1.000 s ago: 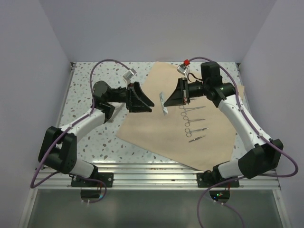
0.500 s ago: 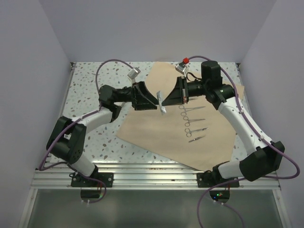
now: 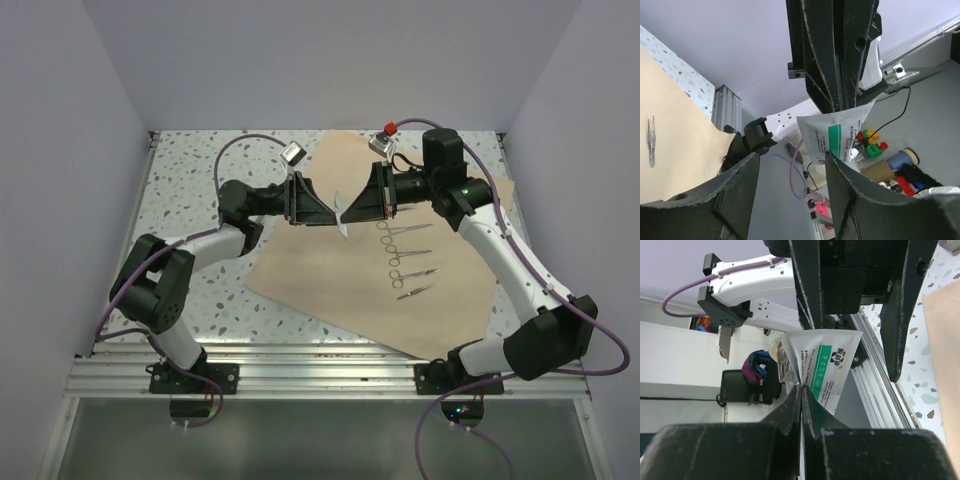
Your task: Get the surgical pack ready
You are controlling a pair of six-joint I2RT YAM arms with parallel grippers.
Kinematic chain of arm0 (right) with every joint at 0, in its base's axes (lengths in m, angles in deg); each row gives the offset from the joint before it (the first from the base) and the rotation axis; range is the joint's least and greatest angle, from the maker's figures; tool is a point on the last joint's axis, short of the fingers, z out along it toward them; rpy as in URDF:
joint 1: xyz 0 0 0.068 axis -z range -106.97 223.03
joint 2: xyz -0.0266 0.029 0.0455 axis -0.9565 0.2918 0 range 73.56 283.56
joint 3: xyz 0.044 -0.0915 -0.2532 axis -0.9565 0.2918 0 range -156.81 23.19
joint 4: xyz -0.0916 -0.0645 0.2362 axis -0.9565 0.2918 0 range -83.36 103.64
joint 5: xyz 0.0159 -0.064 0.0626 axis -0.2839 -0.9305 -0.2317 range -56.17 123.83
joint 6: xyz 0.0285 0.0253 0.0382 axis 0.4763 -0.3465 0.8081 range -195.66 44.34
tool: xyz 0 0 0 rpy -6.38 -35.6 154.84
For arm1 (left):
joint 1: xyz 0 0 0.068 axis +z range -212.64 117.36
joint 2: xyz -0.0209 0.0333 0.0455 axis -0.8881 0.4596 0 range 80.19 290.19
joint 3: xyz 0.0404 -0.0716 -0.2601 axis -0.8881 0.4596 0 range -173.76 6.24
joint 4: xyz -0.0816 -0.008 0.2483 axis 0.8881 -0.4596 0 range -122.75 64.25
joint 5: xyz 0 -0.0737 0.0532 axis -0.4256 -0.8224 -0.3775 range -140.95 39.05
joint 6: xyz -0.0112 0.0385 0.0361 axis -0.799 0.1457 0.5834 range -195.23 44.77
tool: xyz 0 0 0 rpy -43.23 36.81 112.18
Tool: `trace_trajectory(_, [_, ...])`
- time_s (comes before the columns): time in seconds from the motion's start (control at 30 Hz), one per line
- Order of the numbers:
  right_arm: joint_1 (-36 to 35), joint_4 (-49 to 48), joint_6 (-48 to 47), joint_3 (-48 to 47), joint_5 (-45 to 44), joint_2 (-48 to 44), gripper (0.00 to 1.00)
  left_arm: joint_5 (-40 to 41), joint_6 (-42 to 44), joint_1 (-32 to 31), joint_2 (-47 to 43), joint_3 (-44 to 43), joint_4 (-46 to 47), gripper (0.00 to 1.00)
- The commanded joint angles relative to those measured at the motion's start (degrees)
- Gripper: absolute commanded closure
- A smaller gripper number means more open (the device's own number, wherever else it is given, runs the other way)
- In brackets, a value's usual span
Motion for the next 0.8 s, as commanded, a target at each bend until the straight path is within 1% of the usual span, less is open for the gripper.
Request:
trace_trajectory(0.0, [-0.21,-0.74,0.05,0.06,0.89,0.15,1.0,1.9,-6.01,-0.02,1.05,-1.79,30.01,0.42])
trace_trajectory(0.07, [-0.21,0.49,-1.26,-0.12,0.19,0.15,1.0,1.55,-7.07,0.07,1.31,-1.7,30.98,0.38])
trace_trajectory(0.1, [-0.3,3.1,-2.14,-0.9,-0.68,0.49,1.0,0.94,-6.82,0.33,1.14,-1.44,30.29,0.34])
trace_trajectory(0.13, [-0.21,4.7,-4.24,-1.43,-1.21,0.5,1.0,0.76,-6.2,0.68,0.79,-0.57,29.32,0.33])
trace_trajectory(0.23, [-0.21,7.96,-6.27,-2.49,-2.97,0.94,1.0,-0.03,-0.51,2.18,-1.93,1.63,21.52,0.28])
trace_trajectory(0.27, [-0.3,8.66,-6.28,-2.66,-3.59,0.85,1.0,-0.2,4.74,2.53,-4.11,1.99,14.01,0.27])
trace_trajectory(0.33, [-0.3,9.97,-8.11,-3.45,-6.48,1.2,1.0,-0.3,11.96,3.23,-8.24,1.91,3.53,0.26])
trace_trajectory(0.37, [-0.39,13.9,-9.6,-5.2,-7.54,1.38,1.0,0.31,20.78,3.5,-9.57,1.38,-10.8,0.26])
trace_trajectory(0.4, [-0.47,16.29,-13.36,-6.35,-8.5,1.55,1.0,2.24,25.13,3.93,-10.72,-0.97,-18.25,0.26])
trace_trajectory(0.43, [-0.74,19.18,-15.57,-7.75,-11.38,2.42,1.0,3.04,32.49,3.94,-11.77,-2.82,-32.24,0.26])
trace_trajectory(0.47, [-1.0,24.43,-17.68,-10.11,-12.81,2.78,1.0,6.44,36.3,4.11,-11.96,-5.37,-40.82,0.26])
trace_trajectory(0.5, [-1.7,26.05,-20.14,-10.83,-15.26,3.13,1.0,9.17,39.99,4.11,-11.96,-10.87,-49.09,0.26])
trace_trajectory(0.53, [-2.05,27.46,-21.04,-11.45,-16.59,3.4,1.0,11.81,46.21,4.03,-11.87,-13.45,-56.22,0.26])
trace_trajectory(0.57, [-2.49,29.3,-21.65,-12.41,-17.73,3.49,1.0,14.53,48.19,3.77,-11.96,-15.74,-66.82,0.26])
trace_trajectory(0.6, [-2.84,30.02,-22.09,-12.77,-19.31,3.4,1.0,19.0,48.99,3.59,-11.87,-19.07,-70.41,0.26])
trace_trajectory(0.63, [-3.89,30.98,-22.88,-13.3,-21.32,3.57,1.0,20.43,48.82,3.59,-11.61,-20.23,-72.96,0.25])
trace_trajectory(0.67, [-4.42,34.38,-23.76,-15.22,-25.61,4.44,1.0,24.45,48.65,3.67,-11.08,-21.46,-81.17,0.26])
trace_trajectory(0.7, [-5.04,36.33,-24.73,-16.28,-27.48,4.98,1.0,26.23,47.86,3.68,-10.21,-25.04,-86.56,0.26])
trace_trajectory(0.73, [-6.79,38.27,-26.74,-17.51,-29.5,5.5,1.0,26.07,46.64,3.76,-7.76,-26.82,-94.88,0.26])
trace_trajectory(0.77, [-8.02,40.64,-27.37,-19.17,-35.17,5.86,1.0,24.85,46.19,3.68,-6.78,-28.14,-98.01,0.27])
